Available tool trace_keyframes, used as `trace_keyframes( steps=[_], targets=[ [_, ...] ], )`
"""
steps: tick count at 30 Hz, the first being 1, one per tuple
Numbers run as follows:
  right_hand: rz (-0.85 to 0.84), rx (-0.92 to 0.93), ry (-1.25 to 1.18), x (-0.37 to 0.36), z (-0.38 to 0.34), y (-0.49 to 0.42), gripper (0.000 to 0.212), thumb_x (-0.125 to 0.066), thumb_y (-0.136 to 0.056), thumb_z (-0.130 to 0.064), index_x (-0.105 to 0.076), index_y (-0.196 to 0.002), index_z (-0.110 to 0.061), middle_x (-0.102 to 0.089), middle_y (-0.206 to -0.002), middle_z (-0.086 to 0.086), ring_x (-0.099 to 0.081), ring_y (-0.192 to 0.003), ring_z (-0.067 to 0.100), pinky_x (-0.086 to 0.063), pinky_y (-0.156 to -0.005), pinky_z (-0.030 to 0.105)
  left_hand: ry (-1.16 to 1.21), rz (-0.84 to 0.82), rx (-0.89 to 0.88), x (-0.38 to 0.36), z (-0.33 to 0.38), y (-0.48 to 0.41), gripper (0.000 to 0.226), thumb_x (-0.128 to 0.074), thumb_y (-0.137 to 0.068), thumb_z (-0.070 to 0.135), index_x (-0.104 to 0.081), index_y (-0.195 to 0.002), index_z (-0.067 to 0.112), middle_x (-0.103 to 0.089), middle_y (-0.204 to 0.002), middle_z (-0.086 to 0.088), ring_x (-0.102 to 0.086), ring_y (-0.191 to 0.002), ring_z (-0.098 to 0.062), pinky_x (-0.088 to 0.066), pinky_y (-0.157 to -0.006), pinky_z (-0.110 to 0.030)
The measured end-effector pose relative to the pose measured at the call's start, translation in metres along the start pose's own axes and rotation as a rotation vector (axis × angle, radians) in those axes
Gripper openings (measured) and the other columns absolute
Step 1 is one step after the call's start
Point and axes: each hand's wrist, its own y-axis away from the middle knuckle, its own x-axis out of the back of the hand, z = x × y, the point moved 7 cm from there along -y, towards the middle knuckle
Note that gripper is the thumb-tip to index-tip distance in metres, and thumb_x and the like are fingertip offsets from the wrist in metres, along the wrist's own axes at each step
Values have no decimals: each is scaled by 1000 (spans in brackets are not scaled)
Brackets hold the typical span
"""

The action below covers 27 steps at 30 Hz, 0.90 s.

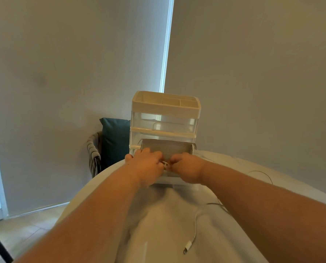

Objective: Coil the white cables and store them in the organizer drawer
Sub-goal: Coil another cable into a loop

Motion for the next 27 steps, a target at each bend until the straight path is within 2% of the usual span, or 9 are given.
trace_keyframes(
  steps=[2, 3, 7, 10, 14, 18, 22, 25, 27],
  targets=[
    [92, -25, -250, 12, 4, 3, 16, -49, -103, -25, -63, -97, -19, -57, -85, 1, -52, -76, 16, -40, -65, 26, 87, 58, -24, 4, 2, -1, 27, -41, -97, 31, -48, -122, 39, -45, -119, 4, -39, -116, -19, -25, -103, -47],
    [126, -36, -352, 16, 7, 5, 20, -49, -103, -26, -65, -95, -16, -57, -82, 2, -50, -74, 15, -40, -66, 27, 132, 93, -38, 7, 3, -1, 31, -44, -96, 30, -47, -125, 40, -45, -121, 7, -39, -117, -17, -26, -104, -47],
    [210, -24, -785, 30, 10, 18, 31, -47, -105, -27, -69, -85, -20, -62, -87, 7, -53, -83, 23, -44, -76, 36, 460, 226, -161, 22, 14, 1, 25, -50, -101, 26, -53, -124, 35, -60, -113, 7, -56, -103, -10, -49, -97, -35],
    [254, 11, -924, 42, 7, 31, 31, -42, -107, -23, -67, -89, -14, -63, -83, 5, -56, -77, 20, -44, -74, 37, 653, 277, -176, 33, 21, 8, 23, -47, -104, 26, -55, -125, 30, -63, -109, 7, -60, -98, -8, -51, -87, -23],
    [286, -5, -1105, 53, 8, 51, 32, -40, -107, -22, -66, -95, -8, -65, -79, 7, -59, -71, 18, -45, -63, 30, 849, 278, -148, 41, 29, 16, 21, -46, -104, 30, -60, -118, 26, -66, -104, 3, -62, -99, -13, -52, -91, -32],
    [349, -51, -1122, 53, 13, 70, 32, -44, -106, -26, -69, -102, -8, -66, -87, 9, -58, -76, 20, -46, -64, 30, 992, 220, -101, 42, 38, 22, 20, -46, -103, 31, -65, -102, 26, -68, -95, -4, -65, -96, -23, -56, -91, -41],
    [473, -85, -964, 50, 23, 94, 35, -43, -102, -48, -69, -111, -26, -67, -104, -6, -57, -91, 12, -44, -82, 32, 1165, 235, -24, 45, 51, 30, 23, -43, -105, 24, -65, -98, 19, -65, -90, -8, -67, -88, -22, -60, -86, -40],
    [486, -43, -826, 38, 27, 113, 20, -51, -101, -38, -69, -93, -39, -71, -94, -21, -62, -96, -3, -44, -82, 21, 1259, 222, -8, 47, 62, 37, 23, -44, -105, 21, -66, -99, 15, -62, -83, -2, -64, -75, -14, -61, -75, -31],
    [468, -76, -715, 28, 37, 121, 21, -56, -100, -32, -72, -87, -34, -74, -96, -7, -66, -100, 12, -47, -81, 25, 1265, 223, 15, 45, 66, 40, 23, -44, -104, 21, -66, -100, 14, -61, -79, 1, -61, -71, -11, -59, -68, -25]
  ],
)
